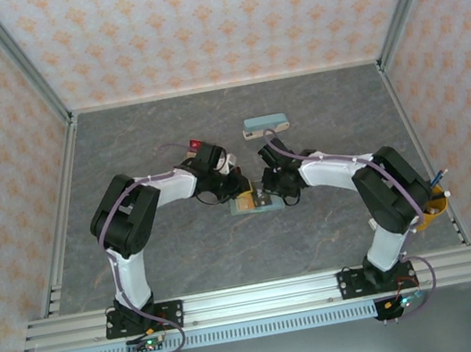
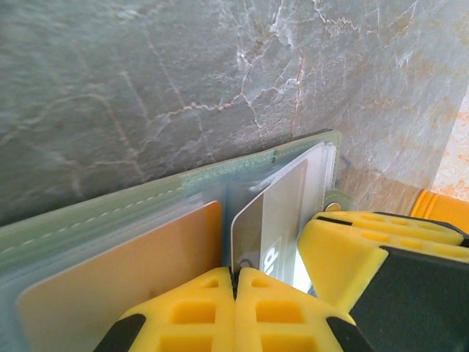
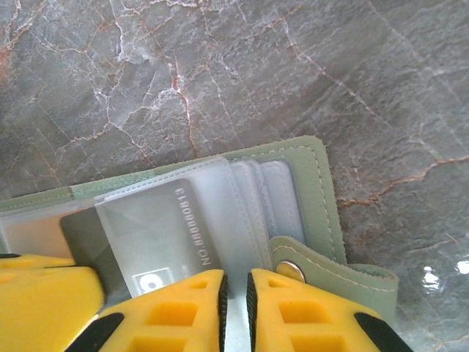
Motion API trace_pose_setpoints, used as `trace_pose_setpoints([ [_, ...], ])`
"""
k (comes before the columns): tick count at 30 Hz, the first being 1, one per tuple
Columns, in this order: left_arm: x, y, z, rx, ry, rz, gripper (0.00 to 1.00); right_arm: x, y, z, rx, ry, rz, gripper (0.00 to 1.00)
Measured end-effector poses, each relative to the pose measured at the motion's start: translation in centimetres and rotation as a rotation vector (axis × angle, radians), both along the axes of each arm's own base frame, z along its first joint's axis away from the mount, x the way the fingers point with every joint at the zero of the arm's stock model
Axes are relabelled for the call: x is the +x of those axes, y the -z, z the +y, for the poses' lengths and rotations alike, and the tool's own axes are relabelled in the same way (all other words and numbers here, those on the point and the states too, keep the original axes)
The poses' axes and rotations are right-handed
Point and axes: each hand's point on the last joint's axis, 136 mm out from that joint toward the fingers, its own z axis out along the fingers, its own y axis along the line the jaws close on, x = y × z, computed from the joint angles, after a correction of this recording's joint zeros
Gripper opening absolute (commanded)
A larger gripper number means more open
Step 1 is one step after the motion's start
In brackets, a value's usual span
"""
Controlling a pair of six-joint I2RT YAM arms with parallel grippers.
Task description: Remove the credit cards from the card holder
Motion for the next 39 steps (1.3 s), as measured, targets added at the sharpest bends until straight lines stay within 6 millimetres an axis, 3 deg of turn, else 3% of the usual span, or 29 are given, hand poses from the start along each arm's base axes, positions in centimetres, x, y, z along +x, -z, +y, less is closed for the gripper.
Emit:
trace_pose_setpoints([
  [8, -0.4, -2.1, 2.2, 0.021, -0.003, -0.045, 0.0, 0.1, -0.1, 0.0, 0.006, 0.01, -0.001, 0.2],
  [13, -0.5, -5.1, 4.3, 0.026, -0.023, -0.108, 0.0, 0.0, -1.3, -0.1, 0.072, 0.011, -0.03, 0.33],
  [17, -0.2, -7.8, 6.1, 0.005, -0.062, -0.165, 0.0, 0.9, -4.7, 1.4, 0.217, -0.016, -0.114, 0.49],
  [22, 0.2, -10.4, 7.2, -0.045, -0.107, -0.206, 0.0, 2.1, -9.4, 4.7, 0.44, -0.086, -0.214, 0.75],
  [26, 0.6, -12.0, 7.4, -0.1, -0.138, -0.222, 0.0, 2.3, -11.9, 6.7, 0.579, -0.131, -0.238, 0.84],
  [33, 1.5, -14.4, 8.0, -0.188, -0.199, -0.25, 0.0, 2.6, -13.0, 8.9, 0.727, -0.153, -0.212, 0.83],
  [39, 1.9, -14.1, 8.8, -0.224, -0.261, -0.219, 0.0, 2.9, -15.0, 10.1, 0.85, -0.159, -0.209, 0.62],
])
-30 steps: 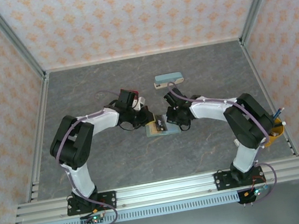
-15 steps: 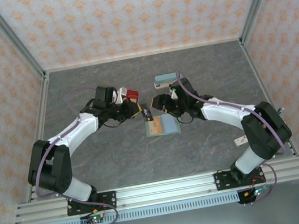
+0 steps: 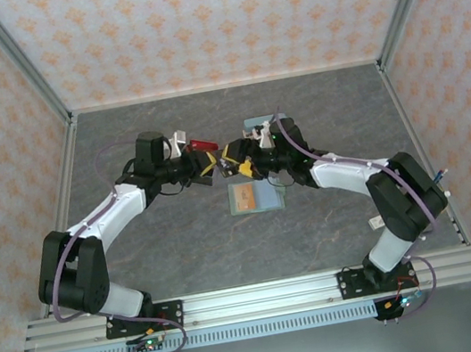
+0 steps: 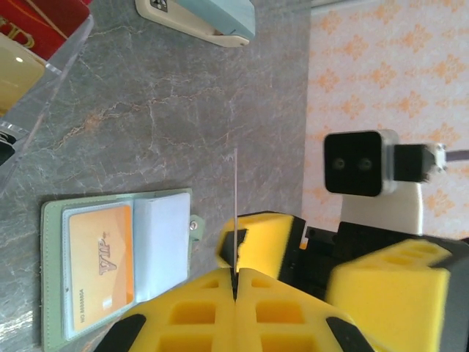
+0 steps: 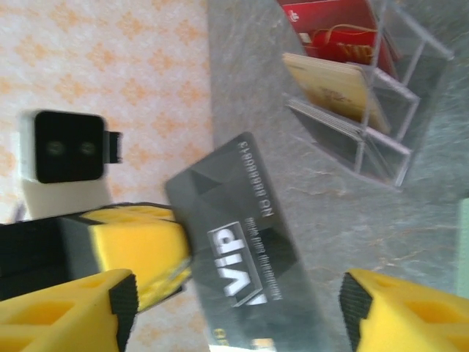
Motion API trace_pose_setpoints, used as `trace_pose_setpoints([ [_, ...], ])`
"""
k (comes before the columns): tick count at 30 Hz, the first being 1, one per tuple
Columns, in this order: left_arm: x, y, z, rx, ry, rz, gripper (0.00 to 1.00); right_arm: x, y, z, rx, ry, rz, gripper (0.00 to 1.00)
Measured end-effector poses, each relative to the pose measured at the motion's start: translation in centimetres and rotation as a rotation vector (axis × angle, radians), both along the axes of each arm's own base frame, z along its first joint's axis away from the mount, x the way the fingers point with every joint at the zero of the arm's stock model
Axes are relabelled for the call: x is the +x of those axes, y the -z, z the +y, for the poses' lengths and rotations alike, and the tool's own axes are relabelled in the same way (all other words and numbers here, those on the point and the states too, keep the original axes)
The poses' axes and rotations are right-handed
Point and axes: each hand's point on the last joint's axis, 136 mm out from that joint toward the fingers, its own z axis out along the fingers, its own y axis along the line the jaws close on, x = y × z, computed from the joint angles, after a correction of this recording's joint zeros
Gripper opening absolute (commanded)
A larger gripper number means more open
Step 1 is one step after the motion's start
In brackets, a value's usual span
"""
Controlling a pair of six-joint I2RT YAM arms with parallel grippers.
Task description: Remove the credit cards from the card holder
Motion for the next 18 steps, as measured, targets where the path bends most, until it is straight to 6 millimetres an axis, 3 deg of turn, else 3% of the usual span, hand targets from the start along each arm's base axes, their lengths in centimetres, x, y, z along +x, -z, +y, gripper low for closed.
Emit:
trace_pose_setpoints([
  [5, 0.6, -0.5, 0.8, -0.028, -0.035, 0.003, 0.0, 0.4, -1.0, 0.2, 0.057, 0.006, 0.011, 0.42],
  [9, 0.7, -1.0, 0.9, -0.041, -0.04, -0.007, 0.0, 0.4, -1.5, 0.4, 0.081, 0.003, 0.016, 0.34],
  [12, 0.7, -1.3, 0.8, -0.048, -0.041, -0.01, 0.0, 0.3, -1.6, 0.5, 0.089, -0.002, 0.02, 0.26],
  [16, 0.6, -1.4, 0.8, -0.049, -0.041, -0.013, 0.0, 0.3, -1.1, 0.7, 0.087, -0.014, 0.035, 0.08],
  [18, 0.6, -1.1, 1.0, -0.039, -0.046, -0.002, 0.11, 0.4, -0.9, 0.7, 0.077, -0.021, 0.028, 0.01],
])
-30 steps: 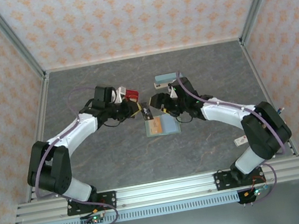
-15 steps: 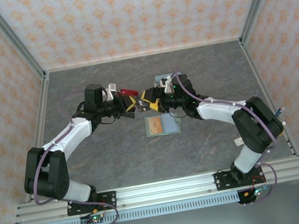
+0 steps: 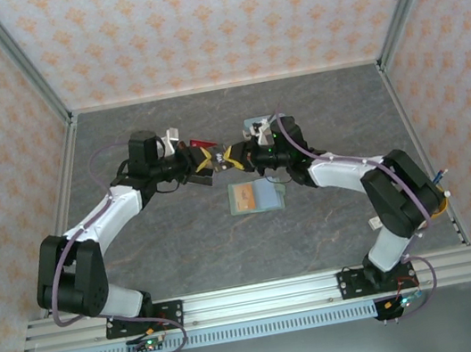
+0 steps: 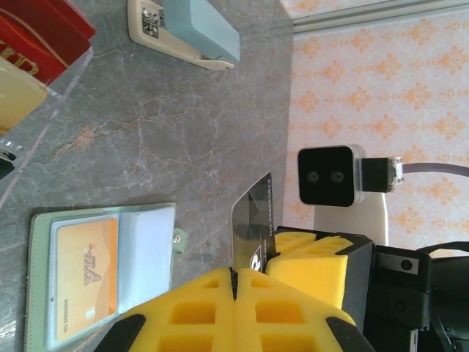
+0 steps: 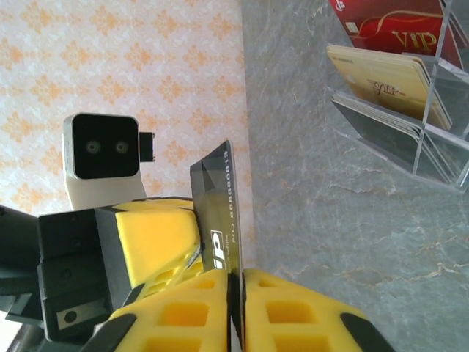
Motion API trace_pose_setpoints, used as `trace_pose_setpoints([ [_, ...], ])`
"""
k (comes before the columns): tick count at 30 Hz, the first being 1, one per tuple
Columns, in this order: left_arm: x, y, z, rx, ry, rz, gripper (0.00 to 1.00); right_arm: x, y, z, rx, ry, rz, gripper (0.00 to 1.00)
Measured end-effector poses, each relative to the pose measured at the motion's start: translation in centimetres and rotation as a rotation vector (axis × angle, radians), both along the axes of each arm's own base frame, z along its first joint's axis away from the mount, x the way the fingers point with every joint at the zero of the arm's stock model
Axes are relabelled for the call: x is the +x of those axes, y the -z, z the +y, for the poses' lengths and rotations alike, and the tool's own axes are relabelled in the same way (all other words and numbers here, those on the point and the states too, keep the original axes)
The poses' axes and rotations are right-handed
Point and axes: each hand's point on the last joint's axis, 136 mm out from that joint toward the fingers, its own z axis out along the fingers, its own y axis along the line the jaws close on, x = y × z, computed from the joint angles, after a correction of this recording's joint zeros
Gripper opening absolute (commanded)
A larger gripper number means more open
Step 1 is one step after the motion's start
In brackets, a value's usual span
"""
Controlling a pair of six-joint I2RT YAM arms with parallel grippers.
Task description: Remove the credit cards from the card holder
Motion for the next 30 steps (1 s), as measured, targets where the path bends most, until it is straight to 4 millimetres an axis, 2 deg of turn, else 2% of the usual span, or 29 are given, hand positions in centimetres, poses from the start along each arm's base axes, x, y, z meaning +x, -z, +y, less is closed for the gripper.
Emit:
trace_pose_setpoints([
  [2, -0.3, 0.9, 0.5, 0.035, -0.007, 0.025, 0.28, 0.0, -0.3, 0.2, -0.019, -0.015, -0.026, 0.0],
  [4, -0.8, 1.7, 1.3, 0.097, -0.02, 0.049, 0.5, 0.2, -0.1, 0.3, -0.058, -0.021, -0.053, 0.0],
  [5, -1.1, 2.1, 1.9, 0.142, -0.034, 0.062, 0.57, 0.4, 0.1, 0.1, -0.091, -0.019, -0.072, 0.0],
  [10, -2.1, 2.8, 7.0, 0.392, -0.156, 0.089, 0.8, 1.1, 2.1, -1.1, -0.313, -0.03, -0.176, 0.0],
  [14, -3.4, 3.3, 11.3, 0.546, -0.252, 0.124, 0.95, 1.3, 1.8, -0.9, -0.492, -0.093, -0.329, 0.0],
  [16, -4.0, 3.7, 12.9, 0.597, -0.285, 0.136, 1.0, 1.4, 0.9, 0.2, -0.56, -0.142, -0.435, 0.0],
  [21, -5.8, 5.4, 15.5, 0.684, -0.337, 0.213, 1.0, 1.4, -0.5, 3.9, -0.676, -0.29, -0.692, 0.0],
  [25, -6.6, 6.1, 16.4, 0.716, -0.352, 0.254, 1.0, 2.0, 0.5, 5.7, -0.758, -0.407, -0.829, 0.0],
  [30, -7.0, 6.4, 16.7, 0.733, -0.355, 0.272, 1.0, 3.4, 2.5, 6.7, -0.833, -0.53, -0.926, 0.0],
])
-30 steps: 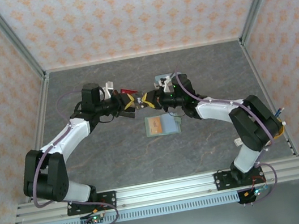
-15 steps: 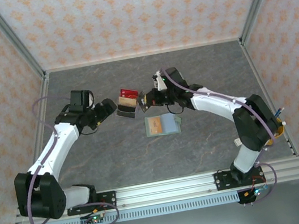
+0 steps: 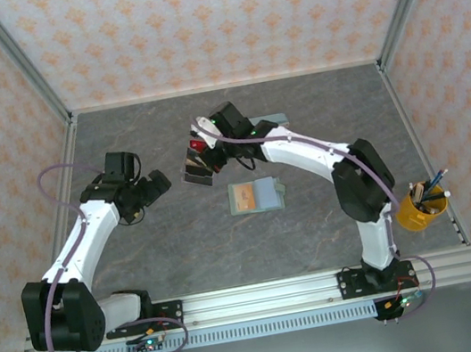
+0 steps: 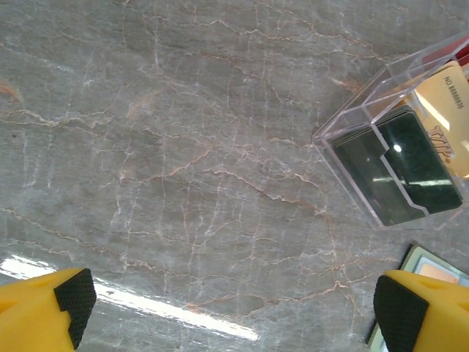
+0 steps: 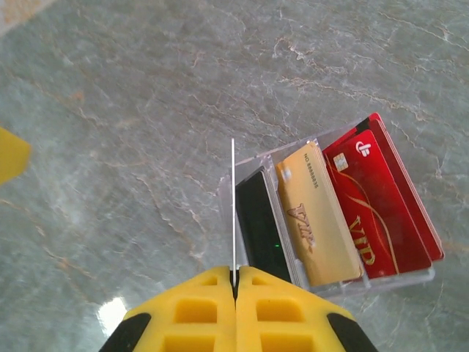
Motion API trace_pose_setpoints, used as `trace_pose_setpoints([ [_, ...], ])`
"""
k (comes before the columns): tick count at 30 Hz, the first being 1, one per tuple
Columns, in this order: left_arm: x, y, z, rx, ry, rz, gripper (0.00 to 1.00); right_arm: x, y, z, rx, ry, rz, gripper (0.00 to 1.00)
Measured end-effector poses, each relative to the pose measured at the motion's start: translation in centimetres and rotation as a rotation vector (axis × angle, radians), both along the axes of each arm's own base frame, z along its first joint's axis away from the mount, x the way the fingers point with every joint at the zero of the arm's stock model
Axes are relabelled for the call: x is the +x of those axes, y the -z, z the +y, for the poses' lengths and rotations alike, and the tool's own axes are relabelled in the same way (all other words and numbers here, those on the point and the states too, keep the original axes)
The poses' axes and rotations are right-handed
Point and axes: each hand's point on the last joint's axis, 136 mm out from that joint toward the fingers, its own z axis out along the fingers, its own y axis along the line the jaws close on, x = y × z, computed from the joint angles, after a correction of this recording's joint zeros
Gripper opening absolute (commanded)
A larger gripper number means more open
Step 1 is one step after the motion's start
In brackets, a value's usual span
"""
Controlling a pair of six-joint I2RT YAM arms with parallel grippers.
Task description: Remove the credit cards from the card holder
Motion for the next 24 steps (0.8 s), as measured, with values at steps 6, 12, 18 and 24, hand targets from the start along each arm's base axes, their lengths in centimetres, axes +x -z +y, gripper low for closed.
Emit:
trace_pose_setpoints([
  [6, -0.1, 0.1, 0.0, 0.0, 0.001, 0.004, 1.0, 0.3, 2.9, 0.3, -0.1, -0.1, -0.025, 0.0],
  [12, -0.1, 0.0, -0.2, -0.011, 0.007, 0.005, 1.0, 1.3, 3.8, 1.2, -0.138, -0.154, -0.046, 0.0],
  [18, -0.1, 0.0, -0.5, -0.022, 0.02, 0.006, 1.0, 1.7, 4.0, 1.8, -0.151, -0.188, -0.06, 0.0],
  [24, -0.2, 0.1, -0.8, -0.04, 0.029, 0.009, 1.0, 1.8, 5.3, 2.0, -0.178, -0.221, -0.045, 0.05],
])
